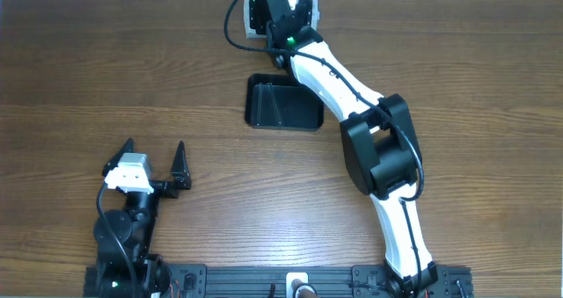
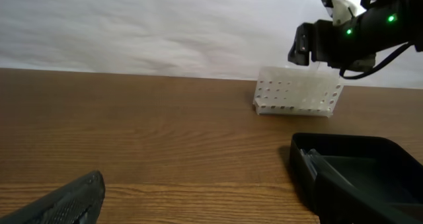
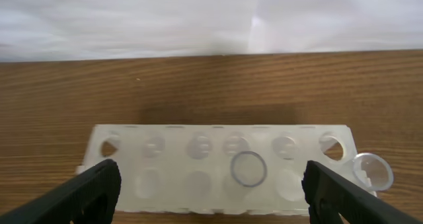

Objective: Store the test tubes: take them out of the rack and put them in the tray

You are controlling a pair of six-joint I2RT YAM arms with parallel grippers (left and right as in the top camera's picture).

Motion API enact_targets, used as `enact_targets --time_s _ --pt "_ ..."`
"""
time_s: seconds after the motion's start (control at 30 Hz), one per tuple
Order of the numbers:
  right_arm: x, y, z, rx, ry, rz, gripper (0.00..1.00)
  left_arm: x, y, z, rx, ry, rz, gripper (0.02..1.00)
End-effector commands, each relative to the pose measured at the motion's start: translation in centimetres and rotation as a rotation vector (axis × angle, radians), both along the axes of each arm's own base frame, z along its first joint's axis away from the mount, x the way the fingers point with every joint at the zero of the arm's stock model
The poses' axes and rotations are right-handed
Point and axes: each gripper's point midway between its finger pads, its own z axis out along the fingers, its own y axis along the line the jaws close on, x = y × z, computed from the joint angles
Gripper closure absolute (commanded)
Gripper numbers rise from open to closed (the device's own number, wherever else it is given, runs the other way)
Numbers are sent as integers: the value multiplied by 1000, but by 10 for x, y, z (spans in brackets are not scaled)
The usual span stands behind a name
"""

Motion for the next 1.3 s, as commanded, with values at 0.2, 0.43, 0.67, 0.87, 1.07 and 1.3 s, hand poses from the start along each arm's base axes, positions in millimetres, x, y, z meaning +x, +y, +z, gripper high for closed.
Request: enact_targets --time_s 0.2,0.43,0.67,0.87,1.07,1.3 --pt "12 -14 -6 -9 -16 -43 174 0 -1 -2 17 -1 -9 18" --pt "12 -15 -7 -9 -15 -45 334 0 -1 -2 17 -1 -9 18" --pt "12 -16 -9 -15 -10 -48 472 0 -1 -2 17 -1 -9 18" --pt "11 -18 -11 -26 -5 -59 540 0 -1 -2 17 -1 -9 20" --pt "11 -18 -13 -37 -2 -53 566 0 -1 -2 17 -1 -8 18" --pt "12 -18 -20 -46 1 -49 608 0 -1 -2 17 -1 -9 20"
